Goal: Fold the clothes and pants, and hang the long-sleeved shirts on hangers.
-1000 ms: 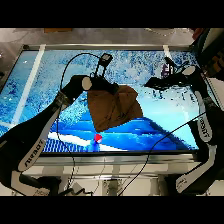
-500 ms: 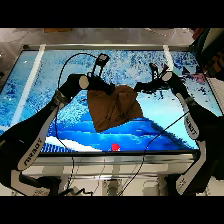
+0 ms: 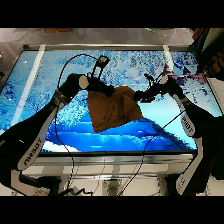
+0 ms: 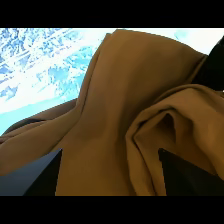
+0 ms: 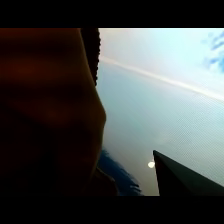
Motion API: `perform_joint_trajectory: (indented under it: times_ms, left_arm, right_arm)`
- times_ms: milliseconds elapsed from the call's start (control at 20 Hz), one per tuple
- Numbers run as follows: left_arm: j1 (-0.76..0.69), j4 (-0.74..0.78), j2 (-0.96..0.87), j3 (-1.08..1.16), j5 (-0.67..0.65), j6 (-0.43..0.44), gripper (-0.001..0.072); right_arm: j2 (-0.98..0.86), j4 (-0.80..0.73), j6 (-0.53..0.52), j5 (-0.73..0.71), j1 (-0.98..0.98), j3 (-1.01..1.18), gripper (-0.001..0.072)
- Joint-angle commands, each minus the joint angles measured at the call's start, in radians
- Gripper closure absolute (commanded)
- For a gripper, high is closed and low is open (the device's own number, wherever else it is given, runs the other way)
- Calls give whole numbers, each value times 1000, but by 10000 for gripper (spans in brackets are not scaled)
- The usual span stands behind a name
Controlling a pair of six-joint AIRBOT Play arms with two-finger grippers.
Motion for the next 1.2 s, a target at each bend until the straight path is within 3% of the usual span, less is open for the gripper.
perform_joint_trajectory:
  times_ms: [0, 200, 450, 500, 600, 650, 1150]
  left_arm:
    - [1, 0, 0, 0, -3, 0, 10]
    - [2, 1, 0, 0, -3, 1, 10]
    - [29, 25, 14, 1, -3, 4, 10]
    - [40, 55, 23, 1, -3, 4, 10]
    - [64, 111, 48, 1, -4, 4, 10]
    - [77, 132, 67, 1, -4, 4, 10]
    - [151, 158, 329, 1, -4, 4, 10]
  right_arm:
    - [-16, 19, 10, 141, -18, -1, 42]
    - [-53, 280, 18, 149, 12, -11, 42]
    - [-70, 377, 36, 8, 162, -11, 55]
    - [-70, 377, 36, -25, 191, -11, 213]
    - [-70, 377, 36, -71, 229, -6, 625]
    - [-66, 377, 34, -95, 239, 0, 682]
    - [152, 377, 3, -58, 64, 232, 683]
